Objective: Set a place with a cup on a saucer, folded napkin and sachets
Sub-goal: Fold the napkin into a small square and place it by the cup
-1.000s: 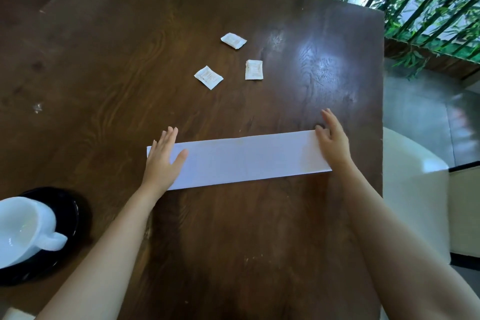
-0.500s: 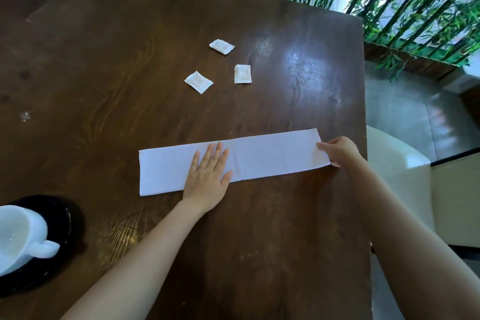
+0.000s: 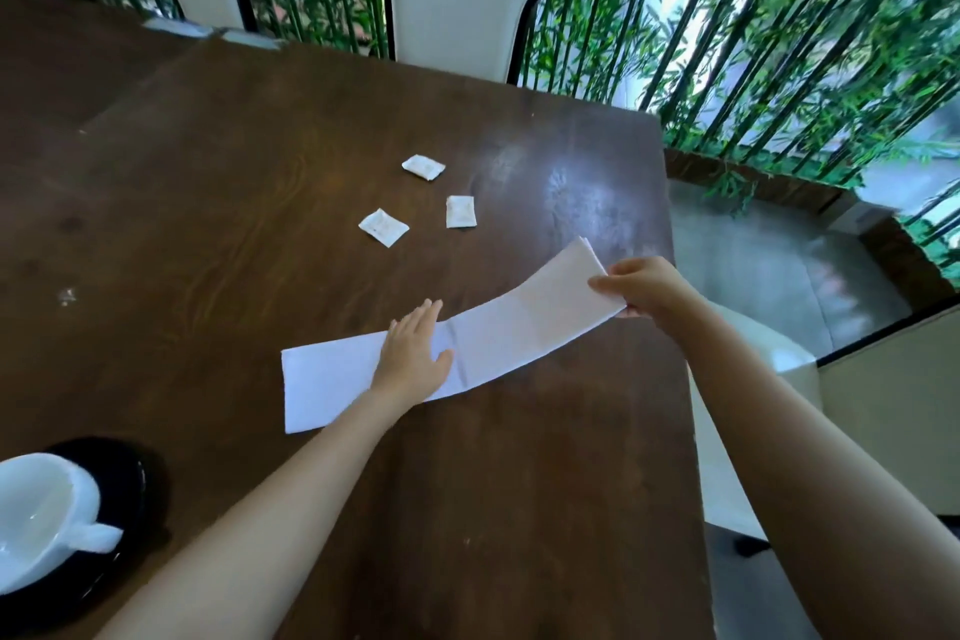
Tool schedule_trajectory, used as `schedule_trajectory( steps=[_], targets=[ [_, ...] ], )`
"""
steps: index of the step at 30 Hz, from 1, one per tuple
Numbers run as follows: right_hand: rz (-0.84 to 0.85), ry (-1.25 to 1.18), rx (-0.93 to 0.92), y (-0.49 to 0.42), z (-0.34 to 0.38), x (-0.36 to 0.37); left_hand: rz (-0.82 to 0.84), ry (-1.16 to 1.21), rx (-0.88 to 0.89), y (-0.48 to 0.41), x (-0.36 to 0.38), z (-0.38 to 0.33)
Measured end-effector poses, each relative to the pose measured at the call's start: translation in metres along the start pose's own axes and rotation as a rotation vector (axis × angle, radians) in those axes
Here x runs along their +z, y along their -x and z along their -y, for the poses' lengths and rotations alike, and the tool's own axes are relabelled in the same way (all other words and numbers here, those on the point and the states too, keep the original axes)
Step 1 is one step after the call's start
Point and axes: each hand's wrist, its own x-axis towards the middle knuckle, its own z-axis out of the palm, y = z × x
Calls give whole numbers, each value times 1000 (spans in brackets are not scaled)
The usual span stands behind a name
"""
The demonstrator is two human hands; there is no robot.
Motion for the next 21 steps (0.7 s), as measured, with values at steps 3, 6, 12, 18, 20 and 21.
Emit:
schedule_trajectory(
  steps=[3, 6, 12, 18, 20, 21],
  targets=[
    [-19, 83, -144, 20, 37, -9, 17, 366, 25, -18, -37, -37],
    [-60, 197, -239, 36, 65, -10, 3, 623, 20, -31, -73, -74],
    [-110, 448, -320, 56, 101, 23, 194, 957, -252, -28, -119, -108],
    [-54, 504, -381, 70, 121, 93, 184, 1116, -391, -4, -136, -74],
    [0, 524, -392, 74, 124, 114, 160, 1135, -446, 2, -140, -58],
    [37, 521, -400, 77, 124, 122, 145, 1144, -475, 5, -141, -51]
  ],
)
